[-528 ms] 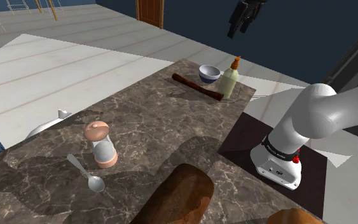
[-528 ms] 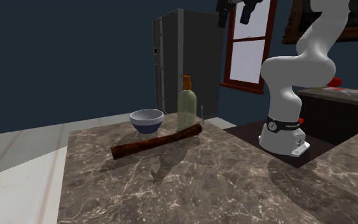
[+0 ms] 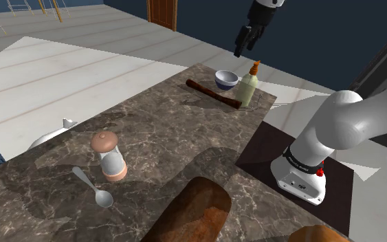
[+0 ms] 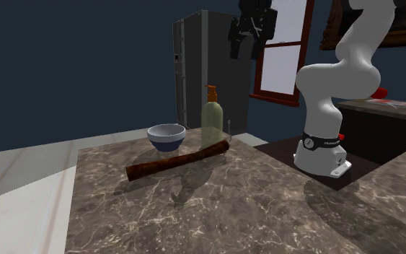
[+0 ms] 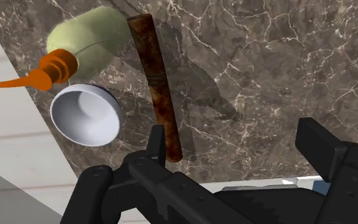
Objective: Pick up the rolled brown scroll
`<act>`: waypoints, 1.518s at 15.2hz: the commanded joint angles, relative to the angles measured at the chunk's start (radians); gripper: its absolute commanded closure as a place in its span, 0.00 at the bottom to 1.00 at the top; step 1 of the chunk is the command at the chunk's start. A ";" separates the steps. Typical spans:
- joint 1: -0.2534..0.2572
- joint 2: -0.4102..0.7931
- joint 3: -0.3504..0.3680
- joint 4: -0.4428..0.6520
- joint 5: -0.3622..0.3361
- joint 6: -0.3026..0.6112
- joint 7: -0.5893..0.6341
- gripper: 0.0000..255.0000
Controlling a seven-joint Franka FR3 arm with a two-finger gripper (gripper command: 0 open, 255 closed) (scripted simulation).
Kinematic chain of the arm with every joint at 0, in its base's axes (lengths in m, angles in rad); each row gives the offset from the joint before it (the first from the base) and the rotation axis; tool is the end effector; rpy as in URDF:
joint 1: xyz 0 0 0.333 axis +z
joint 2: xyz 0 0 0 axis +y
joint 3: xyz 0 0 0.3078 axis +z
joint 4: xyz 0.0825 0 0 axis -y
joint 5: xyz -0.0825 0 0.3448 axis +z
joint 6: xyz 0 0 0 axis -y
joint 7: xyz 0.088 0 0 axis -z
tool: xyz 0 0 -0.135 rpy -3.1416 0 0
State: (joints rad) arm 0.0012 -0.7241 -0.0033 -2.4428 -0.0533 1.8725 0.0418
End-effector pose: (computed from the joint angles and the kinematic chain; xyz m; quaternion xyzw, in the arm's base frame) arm 0.3187 -0.0063 0.5292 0.9966 -0.0156 0.0773 0.0233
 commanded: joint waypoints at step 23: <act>-0.054 0.788 -0.150 0.009 -0.038 0.758 -0.225 0.00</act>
State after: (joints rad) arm -0.0501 0.0143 -0.1497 -2.4543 -0.0984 2.6023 -0.1692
